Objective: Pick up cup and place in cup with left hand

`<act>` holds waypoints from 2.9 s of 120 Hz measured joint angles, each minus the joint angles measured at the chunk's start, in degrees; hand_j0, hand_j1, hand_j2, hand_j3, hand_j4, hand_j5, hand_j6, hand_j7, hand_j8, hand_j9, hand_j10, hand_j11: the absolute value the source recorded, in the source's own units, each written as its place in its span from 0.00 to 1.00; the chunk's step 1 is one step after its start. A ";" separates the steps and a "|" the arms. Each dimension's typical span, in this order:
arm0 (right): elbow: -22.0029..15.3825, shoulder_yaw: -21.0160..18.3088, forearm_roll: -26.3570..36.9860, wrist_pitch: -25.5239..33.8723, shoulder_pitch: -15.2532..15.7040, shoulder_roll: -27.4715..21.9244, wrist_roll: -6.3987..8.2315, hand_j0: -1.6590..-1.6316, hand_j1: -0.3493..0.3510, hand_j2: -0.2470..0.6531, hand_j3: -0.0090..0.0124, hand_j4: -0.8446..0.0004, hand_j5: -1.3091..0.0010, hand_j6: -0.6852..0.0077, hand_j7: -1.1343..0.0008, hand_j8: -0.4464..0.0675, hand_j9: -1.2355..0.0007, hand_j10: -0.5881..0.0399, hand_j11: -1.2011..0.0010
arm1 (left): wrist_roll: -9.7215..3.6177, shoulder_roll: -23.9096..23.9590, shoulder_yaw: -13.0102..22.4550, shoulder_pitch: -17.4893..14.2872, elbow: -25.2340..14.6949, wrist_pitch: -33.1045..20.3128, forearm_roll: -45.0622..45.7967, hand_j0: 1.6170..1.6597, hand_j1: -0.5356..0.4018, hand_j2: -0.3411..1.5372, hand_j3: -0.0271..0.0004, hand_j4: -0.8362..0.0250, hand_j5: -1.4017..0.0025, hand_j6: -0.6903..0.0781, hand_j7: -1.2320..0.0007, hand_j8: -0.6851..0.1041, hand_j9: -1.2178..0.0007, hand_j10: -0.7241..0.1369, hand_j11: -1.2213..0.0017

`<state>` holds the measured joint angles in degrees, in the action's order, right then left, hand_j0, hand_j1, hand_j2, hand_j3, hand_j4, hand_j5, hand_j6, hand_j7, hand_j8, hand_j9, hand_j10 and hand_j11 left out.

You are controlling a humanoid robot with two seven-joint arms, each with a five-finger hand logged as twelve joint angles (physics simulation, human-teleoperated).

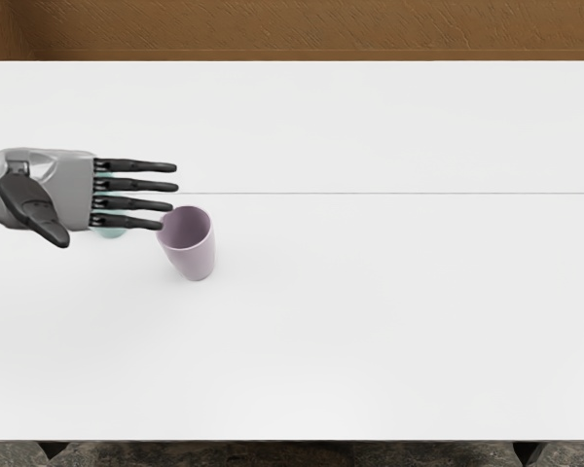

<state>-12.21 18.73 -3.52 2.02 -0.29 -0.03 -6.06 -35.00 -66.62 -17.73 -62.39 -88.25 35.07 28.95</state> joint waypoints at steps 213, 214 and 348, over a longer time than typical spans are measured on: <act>-0.01 -0.27 0.18 -0.61 -1.20 0.03 -0.09 0.04 0.05 0.27 0.42 0.96 0.97 0.94 0.96 0.81 0.97 0.89 0.97 | 0.00 30.85 15.93 -13.69 -2.71 -26.68 -80.14 0.96 0.94 0.18 0.99 0.97 1.00 0.89 1.00 0.86 1.00 0.84 1.00; -0.01 -0.27 0.18 -0.61 -1.20 0.03 -0.09 0.04 0.05 0.27 0.42 0.96 0.97 0.94 0.96 0.81 0.97 0.89 0.97 | 0.00 30.85 16.02 -13.63 -2.69 -26.90 -80.18 0.96 0.94 0.18 0.99 0.97 1.00 0.89 1.00 0.86 1.00 0.84 1.00; -0.01 -0.28 0.26 -0.62 -1.20 0.03 -0.09 0.04 0.05 0.27 0.42 0.96 0.97 0.94 0.96 0.81 0.97 0.89 0.97 | -0.03 32.62 20.61 -13.54 0.01 -32.68 -80.61 0.87 0.65 0.20 0.99 0.52 0.64 0.39 0.60 0.37 0.60 0.38 0.60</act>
<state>-12.22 18.46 -3.26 1.41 -1.49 0.00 -6.15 -35.03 -34.01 2.88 -75.93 -88.24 2.38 -51.66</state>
